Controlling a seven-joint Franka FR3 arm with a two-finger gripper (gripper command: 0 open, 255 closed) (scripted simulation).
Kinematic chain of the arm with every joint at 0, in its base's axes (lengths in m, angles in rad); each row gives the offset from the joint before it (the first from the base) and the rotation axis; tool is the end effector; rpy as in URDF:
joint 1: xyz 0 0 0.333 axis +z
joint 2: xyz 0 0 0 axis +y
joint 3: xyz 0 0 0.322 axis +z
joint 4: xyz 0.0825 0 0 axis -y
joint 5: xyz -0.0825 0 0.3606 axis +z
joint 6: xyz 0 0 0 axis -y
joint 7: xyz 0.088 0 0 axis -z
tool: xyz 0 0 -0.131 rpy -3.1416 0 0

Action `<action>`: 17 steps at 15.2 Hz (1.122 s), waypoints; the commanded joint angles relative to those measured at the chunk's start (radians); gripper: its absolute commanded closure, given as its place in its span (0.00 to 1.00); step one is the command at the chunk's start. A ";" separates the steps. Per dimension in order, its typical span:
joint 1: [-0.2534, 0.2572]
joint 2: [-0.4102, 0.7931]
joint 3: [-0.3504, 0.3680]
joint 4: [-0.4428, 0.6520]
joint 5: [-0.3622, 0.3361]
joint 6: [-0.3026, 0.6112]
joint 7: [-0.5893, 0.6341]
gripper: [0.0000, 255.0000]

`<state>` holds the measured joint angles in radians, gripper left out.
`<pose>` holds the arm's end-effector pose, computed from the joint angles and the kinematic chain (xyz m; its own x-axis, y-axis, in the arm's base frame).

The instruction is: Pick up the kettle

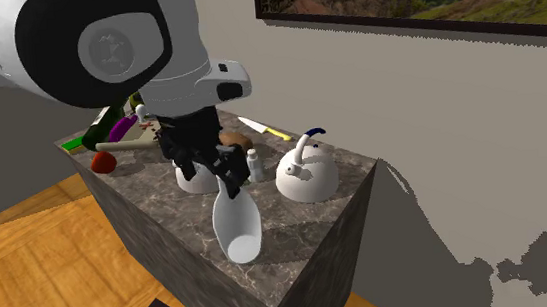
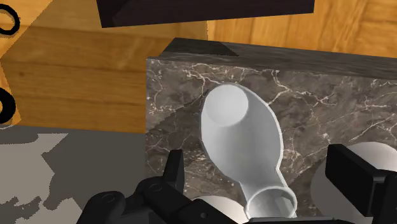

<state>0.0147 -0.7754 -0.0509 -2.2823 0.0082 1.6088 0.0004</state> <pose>0.2889 -0.0149 0.6044 0.9946 -0.0259 0.1010 -0.0215 -0.9988 -0.0438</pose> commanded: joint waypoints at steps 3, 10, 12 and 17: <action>0.000 0.074 0.000 0.030 0.002 0.044 0.005 0.00; 0.002 0.340 -0.004 0.178 0.009 0.162 0.021 0.00; 0.002 0.418 -0.005 0.232 0.012 0.185 0.025 0.00; 0.001 0.613 -0.011 0.391 0.020 0.221 0.033 0.00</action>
<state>0.0156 -0.2025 -0.0609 -1.9255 0.0263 1.8244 0.0307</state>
